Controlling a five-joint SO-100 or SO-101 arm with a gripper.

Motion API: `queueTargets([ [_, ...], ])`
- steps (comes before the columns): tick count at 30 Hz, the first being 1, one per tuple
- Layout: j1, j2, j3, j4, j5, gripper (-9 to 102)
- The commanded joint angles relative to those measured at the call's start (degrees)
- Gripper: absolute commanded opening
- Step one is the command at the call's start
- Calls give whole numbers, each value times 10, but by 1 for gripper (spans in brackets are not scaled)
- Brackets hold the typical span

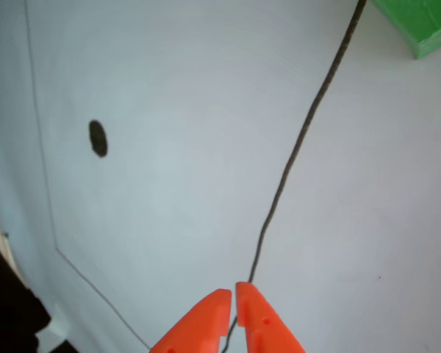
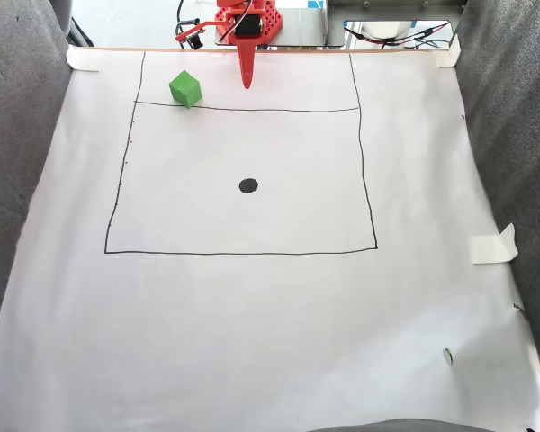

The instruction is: Grasp the colored block, Place it on the black dot, and then return the arm to the default position.

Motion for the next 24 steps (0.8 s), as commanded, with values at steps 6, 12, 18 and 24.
queueTargets([
  [6,-4,4,-7,1,-3,0],
  [12,-4,4,-7,1,-3,0],
  [18,-5,4,-7,1,-4,0],
  [24,-2,4,-7,1,0,0],
])
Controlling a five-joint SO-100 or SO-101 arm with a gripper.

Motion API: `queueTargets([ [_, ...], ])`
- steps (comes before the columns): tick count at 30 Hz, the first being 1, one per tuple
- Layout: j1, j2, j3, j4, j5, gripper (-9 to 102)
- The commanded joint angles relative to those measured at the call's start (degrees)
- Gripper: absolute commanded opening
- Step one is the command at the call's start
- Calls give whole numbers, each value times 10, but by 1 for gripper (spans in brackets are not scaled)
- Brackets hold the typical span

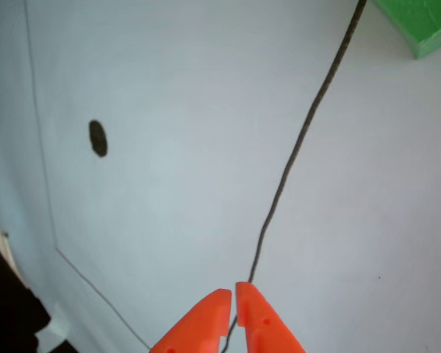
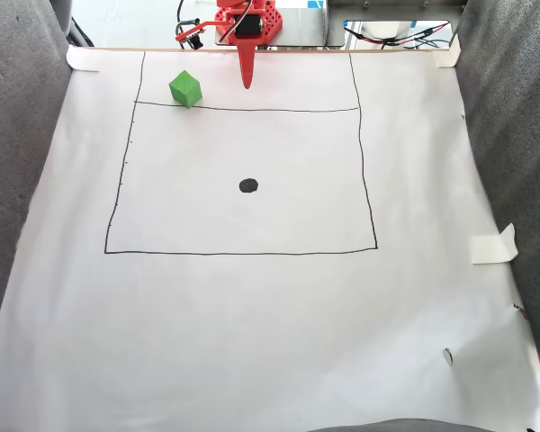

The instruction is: Grasp the colored block, Place it on the black dot, and then return the arm to the default position.

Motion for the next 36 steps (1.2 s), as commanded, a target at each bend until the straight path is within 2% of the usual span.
queueTargets([
  [1,0,3,-7,1,1,0],
  [5,4,-5,-36,17,6,0],
  [12,21,-98,-219,129,76,0],
  [21,136,-265,-394,214,195,0],
  [27,213,-380,-442,224,247,0],
  [36,299,-526,-487,208,246,0],
])
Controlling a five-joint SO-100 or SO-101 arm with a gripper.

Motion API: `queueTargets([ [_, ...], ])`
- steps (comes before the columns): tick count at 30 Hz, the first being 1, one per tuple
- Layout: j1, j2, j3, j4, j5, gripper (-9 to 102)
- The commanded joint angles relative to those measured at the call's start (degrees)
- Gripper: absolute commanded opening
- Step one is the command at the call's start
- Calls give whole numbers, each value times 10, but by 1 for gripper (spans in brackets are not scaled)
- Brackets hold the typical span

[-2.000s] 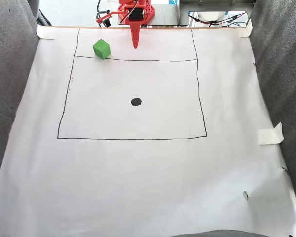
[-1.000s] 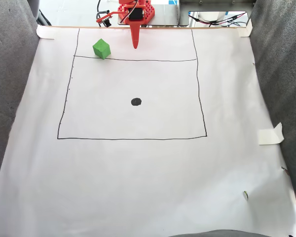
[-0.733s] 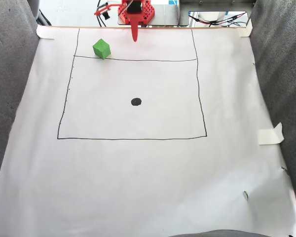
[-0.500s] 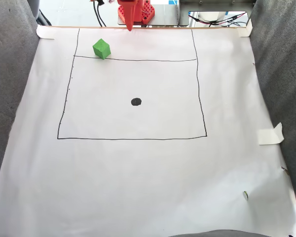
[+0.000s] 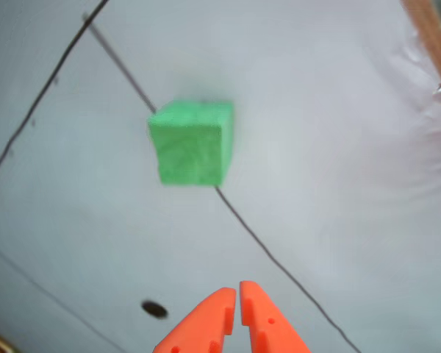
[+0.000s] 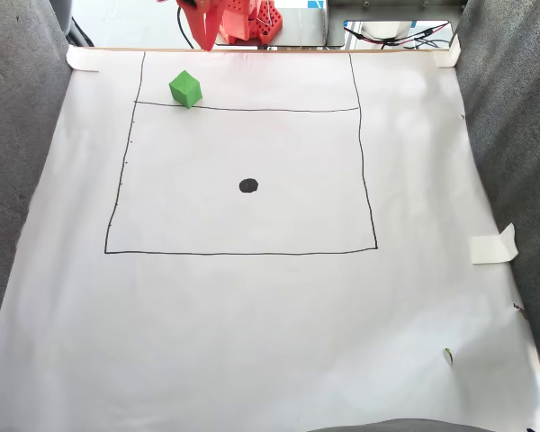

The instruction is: Grasp the colored block, Place it on the black dot, and then return the arm to the default position.

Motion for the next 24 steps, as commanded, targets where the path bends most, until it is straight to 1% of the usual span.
queueTargets([
  [1,31,-24,-33,-17,-3,0],
  [6,64,-74,-47,-11,-24,0],
  [12,91,-125,-53,6,-75,0],
  [19,113,-163,-76,39,-126,0],
  [24,114,-182,-84,25,-144,0],
])
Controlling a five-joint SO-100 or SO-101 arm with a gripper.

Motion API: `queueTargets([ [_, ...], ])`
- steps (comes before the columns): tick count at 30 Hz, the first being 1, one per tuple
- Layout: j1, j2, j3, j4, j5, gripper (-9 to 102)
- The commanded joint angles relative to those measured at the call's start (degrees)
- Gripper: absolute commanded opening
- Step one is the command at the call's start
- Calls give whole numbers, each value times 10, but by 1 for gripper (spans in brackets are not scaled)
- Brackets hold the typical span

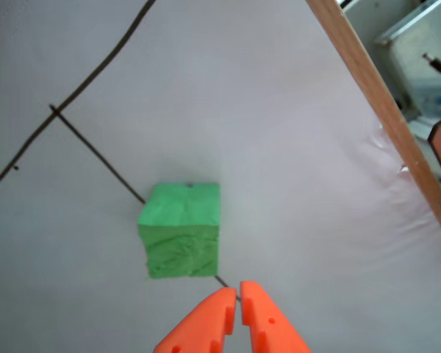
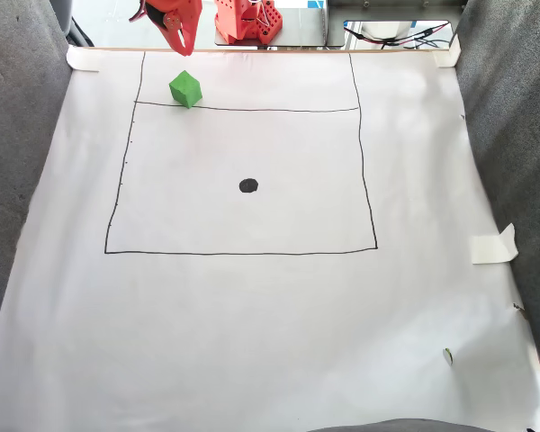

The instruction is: Grasp the colored block, Place it on the black dot, and then return the arm to the default position.

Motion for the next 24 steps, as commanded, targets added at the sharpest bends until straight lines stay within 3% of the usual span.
queueTargets([
  [1,0,-4,-29,-20,-5,0],
  [8,-7,-47,-63,-63,5,0],
  [24,-17,-89,-73,-41,-9,0],
])
